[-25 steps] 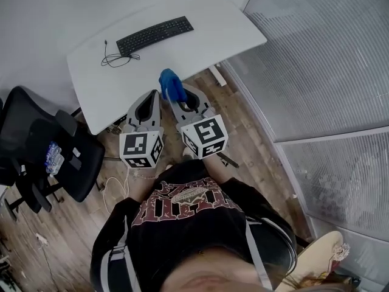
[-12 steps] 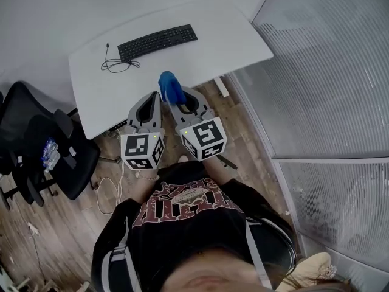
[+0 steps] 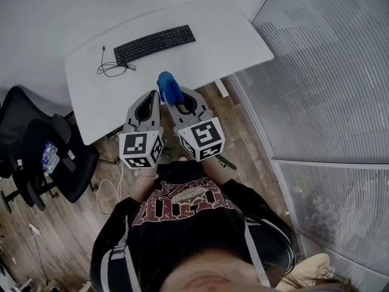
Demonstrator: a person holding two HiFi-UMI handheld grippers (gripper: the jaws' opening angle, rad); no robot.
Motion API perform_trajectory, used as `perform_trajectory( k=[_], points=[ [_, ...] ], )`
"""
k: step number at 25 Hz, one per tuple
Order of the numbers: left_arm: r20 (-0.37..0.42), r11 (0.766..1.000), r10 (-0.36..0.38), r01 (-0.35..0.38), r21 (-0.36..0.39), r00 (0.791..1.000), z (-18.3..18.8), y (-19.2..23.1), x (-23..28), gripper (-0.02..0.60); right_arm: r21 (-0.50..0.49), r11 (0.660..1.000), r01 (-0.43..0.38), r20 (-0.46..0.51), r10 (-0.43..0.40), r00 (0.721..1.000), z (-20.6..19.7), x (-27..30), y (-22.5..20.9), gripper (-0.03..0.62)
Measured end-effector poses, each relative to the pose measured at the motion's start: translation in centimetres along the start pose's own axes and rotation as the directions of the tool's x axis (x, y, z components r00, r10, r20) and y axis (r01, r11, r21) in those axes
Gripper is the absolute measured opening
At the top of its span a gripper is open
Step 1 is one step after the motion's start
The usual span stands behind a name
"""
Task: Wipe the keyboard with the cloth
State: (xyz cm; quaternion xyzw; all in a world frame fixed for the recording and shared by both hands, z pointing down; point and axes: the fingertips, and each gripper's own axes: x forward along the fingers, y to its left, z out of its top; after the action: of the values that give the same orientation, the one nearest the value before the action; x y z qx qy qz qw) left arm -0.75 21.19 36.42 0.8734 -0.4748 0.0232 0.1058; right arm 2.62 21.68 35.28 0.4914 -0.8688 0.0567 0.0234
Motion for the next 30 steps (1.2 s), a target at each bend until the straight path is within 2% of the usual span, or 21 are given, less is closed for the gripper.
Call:
perform_trajectory(
  k=[13,22,30],
  points=[
    [-0.017,0.998,-0.062,0.062,0.002,0.998,1.0,4.2,6.3,0.032,0.014,0.999,0.046,-0.001,-0.046,0.999,0.3,6.8,-3.4,0.064],
    [-0.025,0.997,-0.072,0.071,-0.011,0.997,1.4,10.1,9.7,0.032,-0.003,0.999,0.052,-0.013,-0.052,0.999,0.4,13.9,-3.8,0.064],
    [-0.022,0.997,-0.079,0.079,-0.001,0.997,2.2,13.9,11.3,0.032,0.007,0.999,0.052,-0.002,-0.052,0.999,0.7,17.8,-3.2,0.064]
  ],
)
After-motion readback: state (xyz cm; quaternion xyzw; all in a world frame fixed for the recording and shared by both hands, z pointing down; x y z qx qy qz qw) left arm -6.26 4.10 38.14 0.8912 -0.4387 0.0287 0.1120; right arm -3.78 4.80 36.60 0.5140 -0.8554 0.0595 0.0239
